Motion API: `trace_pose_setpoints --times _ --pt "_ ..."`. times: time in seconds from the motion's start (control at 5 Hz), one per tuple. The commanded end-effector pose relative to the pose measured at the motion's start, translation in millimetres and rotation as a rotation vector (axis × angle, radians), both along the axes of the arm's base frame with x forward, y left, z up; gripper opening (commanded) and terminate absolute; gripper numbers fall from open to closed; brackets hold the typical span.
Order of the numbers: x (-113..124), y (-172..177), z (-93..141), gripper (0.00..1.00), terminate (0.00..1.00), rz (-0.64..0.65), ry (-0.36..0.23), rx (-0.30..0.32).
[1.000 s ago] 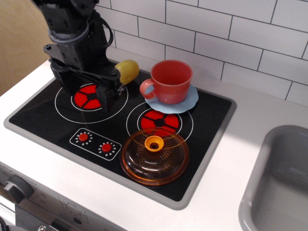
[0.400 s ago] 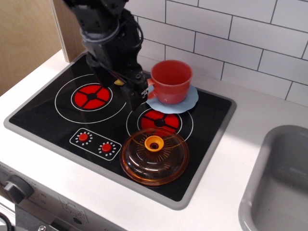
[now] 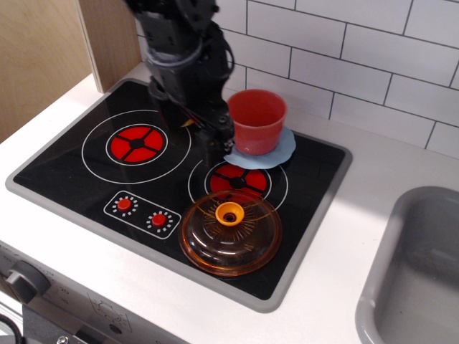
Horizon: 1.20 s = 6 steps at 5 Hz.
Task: Take cup off plate
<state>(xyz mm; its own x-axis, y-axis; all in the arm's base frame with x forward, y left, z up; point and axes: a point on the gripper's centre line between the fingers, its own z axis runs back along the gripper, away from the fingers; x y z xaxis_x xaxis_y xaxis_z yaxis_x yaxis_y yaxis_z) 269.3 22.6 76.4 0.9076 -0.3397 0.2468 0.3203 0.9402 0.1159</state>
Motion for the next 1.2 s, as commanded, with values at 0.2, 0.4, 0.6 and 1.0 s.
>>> trace_pose_setpoints --times 0.2,0.4,0.6,1.0 --pt "22.3 -11.0 -0.1 1.0 0.0 -0.026 -0.03 -0.031" --pt "22.2 -13.4 -1.1 0.0 0.0 -0.037 -0.017 -0.019" --pt "23.9 -13.6 0.8 0.0 0.0 -0.05 -0.028 -0.016" --pt "26.5 -13.2 6.5 0.0 0.0 -0.032 -0.086 -0.018"
